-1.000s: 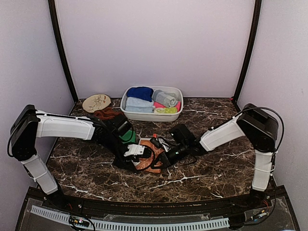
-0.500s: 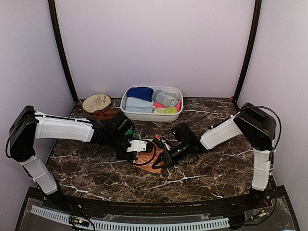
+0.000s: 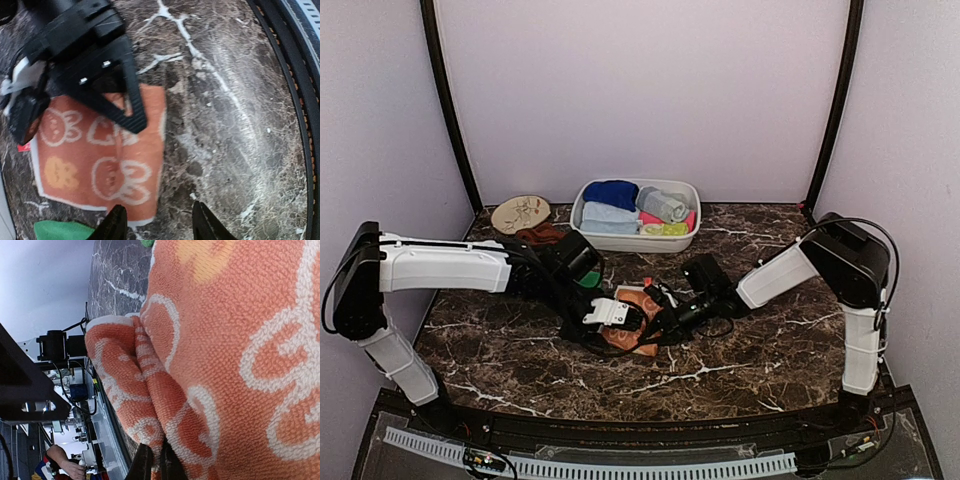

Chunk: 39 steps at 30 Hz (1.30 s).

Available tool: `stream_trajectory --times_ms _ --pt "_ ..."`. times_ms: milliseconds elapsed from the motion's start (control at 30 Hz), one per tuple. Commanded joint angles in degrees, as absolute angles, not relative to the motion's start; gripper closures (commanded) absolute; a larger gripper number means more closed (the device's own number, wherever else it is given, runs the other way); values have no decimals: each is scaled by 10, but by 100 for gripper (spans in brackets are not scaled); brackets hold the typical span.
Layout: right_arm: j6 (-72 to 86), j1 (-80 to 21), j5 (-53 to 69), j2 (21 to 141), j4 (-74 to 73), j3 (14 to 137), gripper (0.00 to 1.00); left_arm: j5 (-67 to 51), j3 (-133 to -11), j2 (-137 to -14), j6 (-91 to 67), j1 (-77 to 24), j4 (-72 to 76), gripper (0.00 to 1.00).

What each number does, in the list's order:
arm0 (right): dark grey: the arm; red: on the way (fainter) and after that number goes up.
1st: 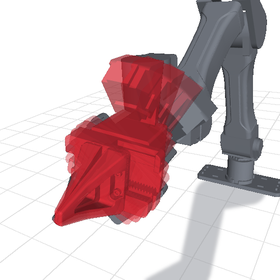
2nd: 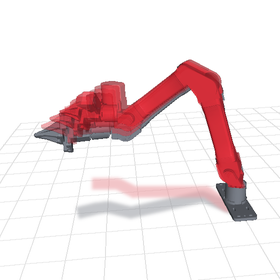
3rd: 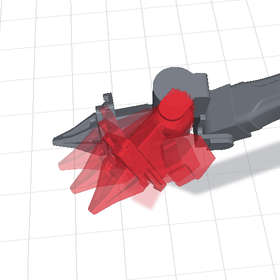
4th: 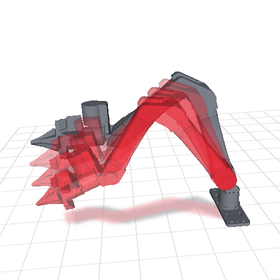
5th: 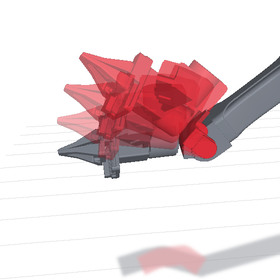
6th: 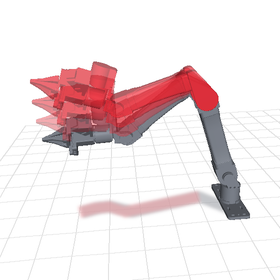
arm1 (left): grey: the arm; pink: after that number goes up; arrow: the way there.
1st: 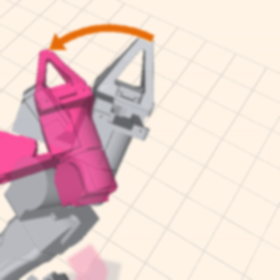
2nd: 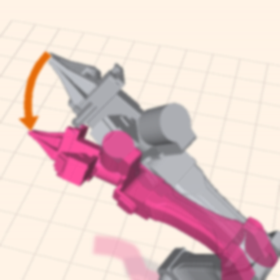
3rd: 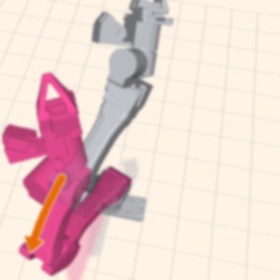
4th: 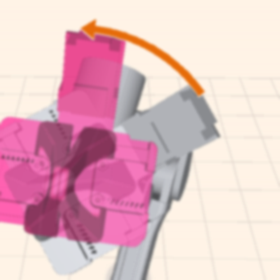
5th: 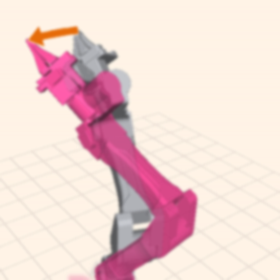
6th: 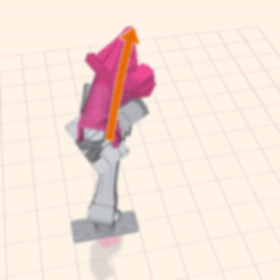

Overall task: Roll the towels
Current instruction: Roll the towel at the center of the board.

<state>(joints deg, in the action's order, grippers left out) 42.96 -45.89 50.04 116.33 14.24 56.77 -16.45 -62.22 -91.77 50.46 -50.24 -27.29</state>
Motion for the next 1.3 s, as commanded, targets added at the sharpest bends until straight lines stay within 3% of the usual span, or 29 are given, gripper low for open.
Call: stream_trajectory --times_ms 0,267,667,900,1033,1133,1200,1267 --pt "471 -445 492 1182 160 565 100 -181 -631 -952 523 -519 -293 54" --pt "486 -444 496 1182 170 556 100 -107 -634 -998 514 -519 -178 56" --pt "505 -442 515 1180 184 555 100 -75 -626 -1040 538 -519 -184 55" --pt "514 -438 517 1158 217 544 99 -83 -655 -1094 527 -496 -213 65" --pt "495 -429 493 1121 215 530 87 -117 -675 -1119 520 -478 -248 75" --pt "443 -419 441 1084 160 530 77 -155 -694 -1137 513 -471 -291 90" --pt "392 -416 392 1058 113 532 66 -178 -714 -1149 507 -470 -333 100" --pt "344 -416 325 1030 59 538 49 -211 -732 -1158 500 -470 -374 100"
